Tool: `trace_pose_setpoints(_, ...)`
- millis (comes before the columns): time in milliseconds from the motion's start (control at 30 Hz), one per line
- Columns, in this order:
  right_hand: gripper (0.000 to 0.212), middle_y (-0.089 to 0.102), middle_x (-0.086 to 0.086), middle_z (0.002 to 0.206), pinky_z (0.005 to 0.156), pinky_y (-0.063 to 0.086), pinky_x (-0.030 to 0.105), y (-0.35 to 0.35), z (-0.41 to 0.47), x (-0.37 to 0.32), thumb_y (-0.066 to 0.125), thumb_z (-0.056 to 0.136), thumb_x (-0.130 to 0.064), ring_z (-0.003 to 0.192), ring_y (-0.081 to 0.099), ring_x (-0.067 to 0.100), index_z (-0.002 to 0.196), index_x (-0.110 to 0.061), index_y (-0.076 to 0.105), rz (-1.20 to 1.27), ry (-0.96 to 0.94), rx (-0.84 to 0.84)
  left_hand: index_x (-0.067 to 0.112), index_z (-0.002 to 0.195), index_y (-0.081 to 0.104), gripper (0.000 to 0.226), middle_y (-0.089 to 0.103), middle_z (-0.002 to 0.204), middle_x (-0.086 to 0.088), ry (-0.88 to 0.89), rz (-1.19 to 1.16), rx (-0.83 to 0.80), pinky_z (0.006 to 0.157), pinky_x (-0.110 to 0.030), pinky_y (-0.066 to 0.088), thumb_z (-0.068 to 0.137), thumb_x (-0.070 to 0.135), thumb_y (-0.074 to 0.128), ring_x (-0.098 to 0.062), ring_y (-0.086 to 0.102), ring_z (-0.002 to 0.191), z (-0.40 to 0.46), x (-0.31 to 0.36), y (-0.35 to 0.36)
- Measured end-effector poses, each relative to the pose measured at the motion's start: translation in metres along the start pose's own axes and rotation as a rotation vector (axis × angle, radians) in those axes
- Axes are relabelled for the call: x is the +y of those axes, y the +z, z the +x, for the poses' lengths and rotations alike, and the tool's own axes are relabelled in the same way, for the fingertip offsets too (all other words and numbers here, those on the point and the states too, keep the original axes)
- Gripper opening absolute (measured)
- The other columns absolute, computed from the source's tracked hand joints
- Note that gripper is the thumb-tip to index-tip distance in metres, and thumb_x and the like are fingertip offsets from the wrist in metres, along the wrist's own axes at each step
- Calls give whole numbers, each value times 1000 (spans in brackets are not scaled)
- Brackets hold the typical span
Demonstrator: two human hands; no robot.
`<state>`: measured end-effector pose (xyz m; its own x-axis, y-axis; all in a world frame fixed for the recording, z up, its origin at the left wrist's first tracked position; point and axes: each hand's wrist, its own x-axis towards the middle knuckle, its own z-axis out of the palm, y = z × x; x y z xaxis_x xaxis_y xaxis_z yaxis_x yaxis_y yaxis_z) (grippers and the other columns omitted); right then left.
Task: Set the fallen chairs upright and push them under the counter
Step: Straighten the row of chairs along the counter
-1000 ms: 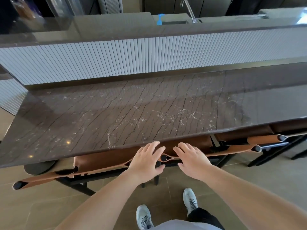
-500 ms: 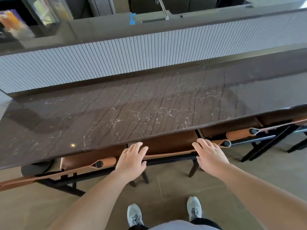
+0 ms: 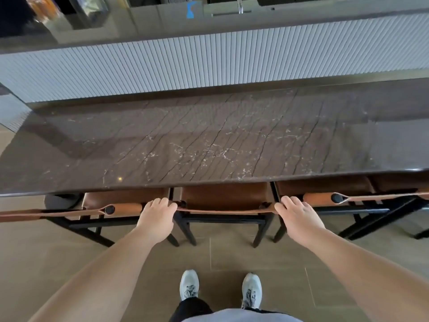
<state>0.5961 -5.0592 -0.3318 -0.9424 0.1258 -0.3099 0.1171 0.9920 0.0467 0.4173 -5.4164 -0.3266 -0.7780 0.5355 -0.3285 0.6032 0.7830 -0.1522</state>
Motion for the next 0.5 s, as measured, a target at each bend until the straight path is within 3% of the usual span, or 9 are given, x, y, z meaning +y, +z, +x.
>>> trace_pose_setpoints(367, 48, 44, 2, 116, 79, 46, 33, 1, 10, 1, 56, 77, 3, 101, 42, 23, 120, -19, 51, 13, -64, -8, 18, 108, 56, 41, 48, 96, 0, -61, -10, 43, 69, -30, 37, 77, -7, 50, -22, 48, 87, 9, -12, -1)
trace_pose_setpoints(500, 42, 44, 2, 112, 74, 45, 31, -2, 11, 0, 56, 77, 1, 99, 42, 23, 114, -19, 51, -17, -81, -7, 19, 108, 54, 42, 38, 91, 3, -65, -32, 34, 64, -30, 33, 77, -8, 49, -18, 36, 80, 11, -13, -4)
